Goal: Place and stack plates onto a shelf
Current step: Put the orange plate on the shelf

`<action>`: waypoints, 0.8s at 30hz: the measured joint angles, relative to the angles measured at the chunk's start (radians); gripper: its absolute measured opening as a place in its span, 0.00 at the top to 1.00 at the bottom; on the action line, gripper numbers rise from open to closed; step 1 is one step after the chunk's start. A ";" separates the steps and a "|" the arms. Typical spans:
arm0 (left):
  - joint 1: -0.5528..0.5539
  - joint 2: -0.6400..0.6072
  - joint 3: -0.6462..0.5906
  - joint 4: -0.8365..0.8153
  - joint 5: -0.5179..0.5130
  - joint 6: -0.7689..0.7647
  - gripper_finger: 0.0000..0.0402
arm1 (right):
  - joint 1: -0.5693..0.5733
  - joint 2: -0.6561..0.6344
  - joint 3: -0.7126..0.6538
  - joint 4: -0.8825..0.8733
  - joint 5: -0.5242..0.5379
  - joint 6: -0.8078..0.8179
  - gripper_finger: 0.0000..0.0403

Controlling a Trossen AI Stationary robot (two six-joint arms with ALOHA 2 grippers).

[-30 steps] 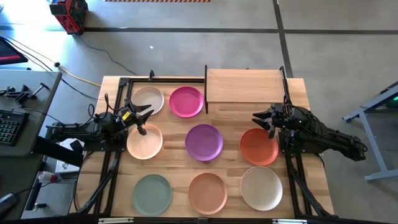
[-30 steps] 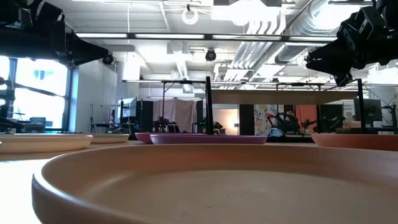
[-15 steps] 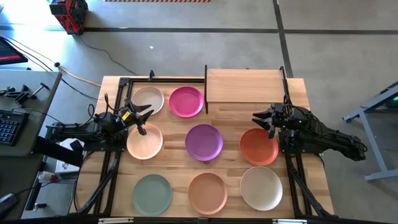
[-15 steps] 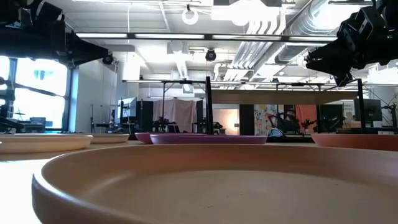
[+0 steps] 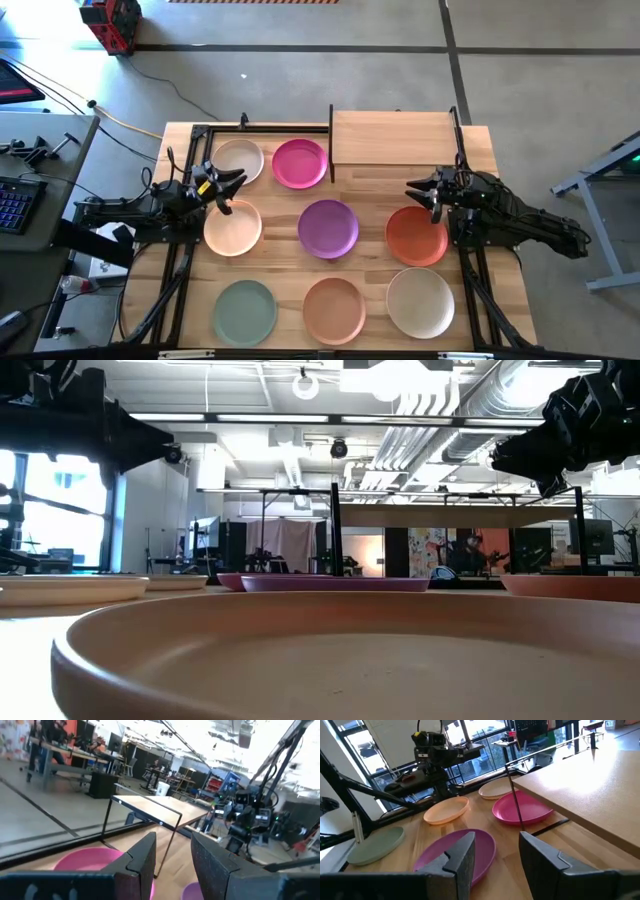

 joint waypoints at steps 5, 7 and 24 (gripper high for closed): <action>0.000 0.000 0.000 0.008 -0.007 -0.013 0.72 | 0.000 0.000 0.000 0.000 0.000 0.045 0.65; 0.000 0.000 0.000 0.022 -0.007 -0.013 0.72 | 0.000 0.000 0.000 0.000 -0.001 0.074 0.65; 0.001 0.000 0.000 0.280 -0.165 -0.063 0.72 | 0.000 0.000 0.000 0.078 0.007 0.190 0.65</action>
